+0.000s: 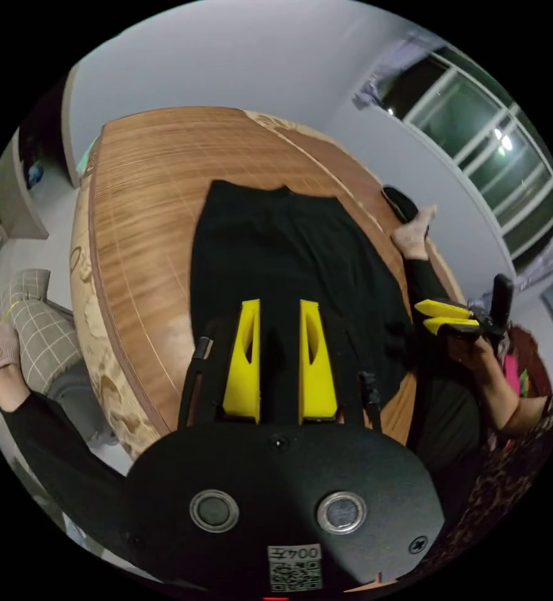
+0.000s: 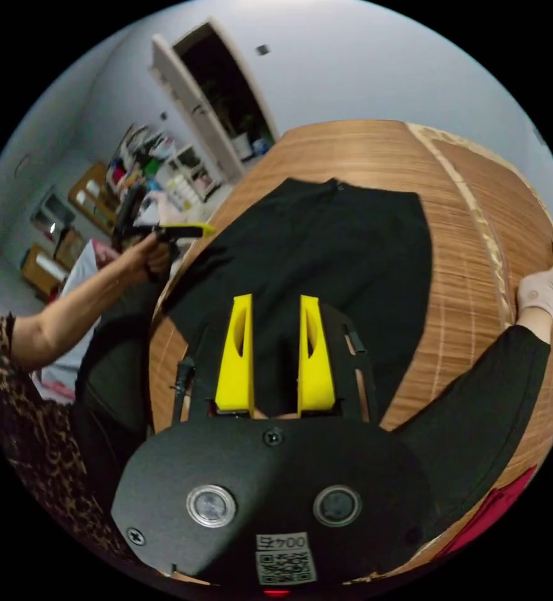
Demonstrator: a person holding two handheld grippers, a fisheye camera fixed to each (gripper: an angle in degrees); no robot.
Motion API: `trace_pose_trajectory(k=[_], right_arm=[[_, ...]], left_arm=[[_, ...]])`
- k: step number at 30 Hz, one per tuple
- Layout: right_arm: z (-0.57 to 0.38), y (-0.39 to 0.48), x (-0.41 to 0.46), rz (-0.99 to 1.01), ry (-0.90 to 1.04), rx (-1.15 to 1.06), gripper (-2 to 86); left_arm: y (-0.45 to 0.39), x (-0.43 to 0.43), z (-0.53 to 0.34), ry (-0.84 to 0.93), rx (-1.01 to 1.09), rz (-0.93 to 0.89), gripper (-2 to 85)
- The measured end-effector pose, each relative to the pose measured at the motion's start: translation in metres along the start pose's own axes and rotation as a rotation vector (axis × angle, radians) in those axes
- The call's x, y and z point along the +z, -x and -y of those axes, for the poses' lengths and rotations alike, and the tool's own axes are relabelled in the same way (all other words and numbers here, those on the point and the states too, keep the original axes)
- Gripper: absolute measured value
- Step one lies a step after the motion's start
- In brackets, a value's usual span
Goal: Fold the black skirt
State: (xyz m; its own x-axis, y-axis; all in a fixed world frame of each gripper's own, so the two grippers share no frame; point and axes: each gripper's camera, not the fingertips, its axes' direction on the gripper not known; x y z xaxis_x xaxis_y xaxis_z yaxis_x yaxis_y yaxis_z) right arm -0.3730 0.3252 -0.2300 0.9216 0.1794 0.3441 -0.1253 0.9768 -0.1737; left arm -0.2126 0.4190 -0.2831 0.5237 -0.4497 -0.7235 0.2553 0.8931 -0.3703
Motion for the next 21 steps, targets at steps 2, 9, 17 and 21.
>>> trace_pose_trajectory(k=[2,9,17,21], right_arm=[[0.021,-0.042,-0.013,-0.041,-0.028,0.072,11.4],[0.033,-0.168,-0.049,0.039,-0.189,0.446,10.6],[0.07,-0.205,-0.079,-0.026,-0.205,0.435,10.2],[0.095,-0.208,-0.078,-0.052,-0.144,0.372,10.0]], left_arm=[[0.022,0.008,0.03,0.002,-0.043,-0.004,9.0],[0.086,0.049,0.122,0.001,-0.187,0.015,8.8],[0.081,0.094,0.153,0.041,-0.115,0.173,5.6],[0.076,0.097,0.144,-0.004,-0.099,0.21,3.3]])
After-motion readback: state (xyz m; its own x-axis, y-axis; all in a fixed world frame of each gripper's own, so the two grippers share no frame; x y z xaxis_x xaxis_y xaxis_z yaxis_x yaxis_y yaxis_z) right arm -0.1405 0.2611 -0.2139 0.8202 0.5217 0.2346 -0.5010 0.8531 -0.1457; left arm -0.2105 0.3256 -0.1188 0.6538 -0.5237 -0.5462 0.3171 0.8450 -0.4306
